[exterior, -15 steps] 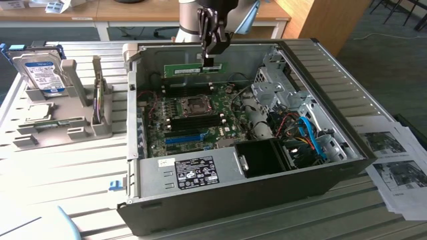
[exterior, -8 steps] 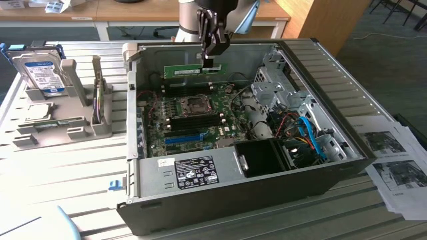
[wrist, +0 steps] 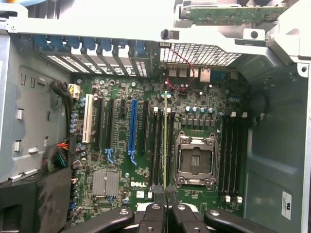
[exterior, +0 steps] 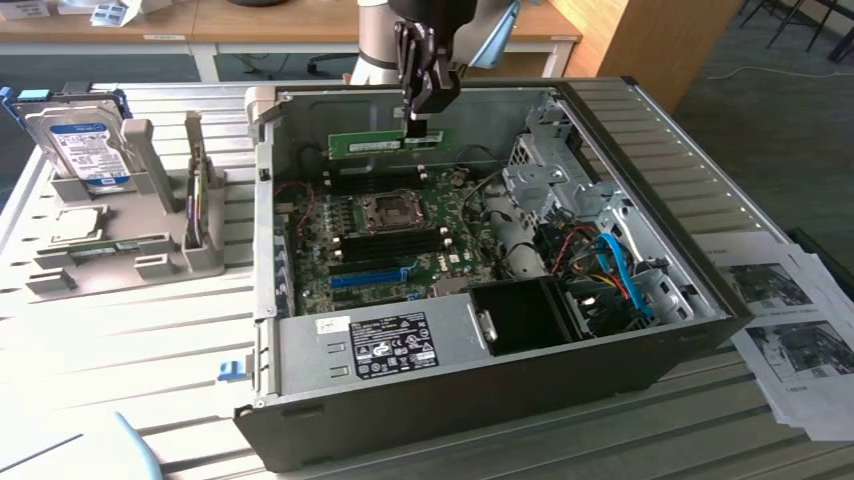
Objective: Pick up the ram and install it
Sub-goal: 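Insert the ram into the slot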
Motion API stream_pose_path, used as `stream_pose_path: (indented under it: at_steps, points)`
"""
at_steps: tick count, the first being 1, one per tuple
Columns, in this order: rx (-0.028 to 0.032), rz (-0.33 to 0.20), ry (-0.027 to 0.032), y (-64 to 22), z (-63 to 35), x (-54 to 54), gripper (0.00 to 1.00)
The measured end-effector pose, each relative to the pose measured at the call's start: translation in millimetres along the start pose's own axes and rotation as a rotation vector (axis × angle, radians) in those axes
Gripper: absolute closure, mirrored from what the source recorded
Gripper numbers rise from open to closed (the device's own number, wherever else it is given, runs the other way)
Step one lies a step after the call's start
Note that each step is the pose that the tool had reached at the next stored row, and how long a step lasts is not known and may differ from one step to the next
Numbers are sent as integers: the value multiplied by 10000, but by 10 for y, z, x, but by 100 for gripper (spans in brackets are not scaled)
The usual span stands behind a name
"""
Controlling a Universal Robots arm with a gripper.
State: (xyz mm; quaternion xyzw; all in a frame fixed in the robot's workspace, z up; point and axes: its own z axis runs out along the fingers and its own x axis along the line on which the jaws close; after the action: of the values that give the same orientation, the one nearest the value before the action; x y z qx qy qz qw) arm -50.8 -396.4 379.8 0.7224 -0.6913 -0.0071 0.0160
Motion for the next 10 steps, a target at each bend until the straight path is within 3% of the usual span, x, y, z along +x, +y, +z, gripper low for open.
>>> stream_pose_path:
  at_steps: [10]
  points:
    - [0, 0, 2, -2, 54, -1, 89]
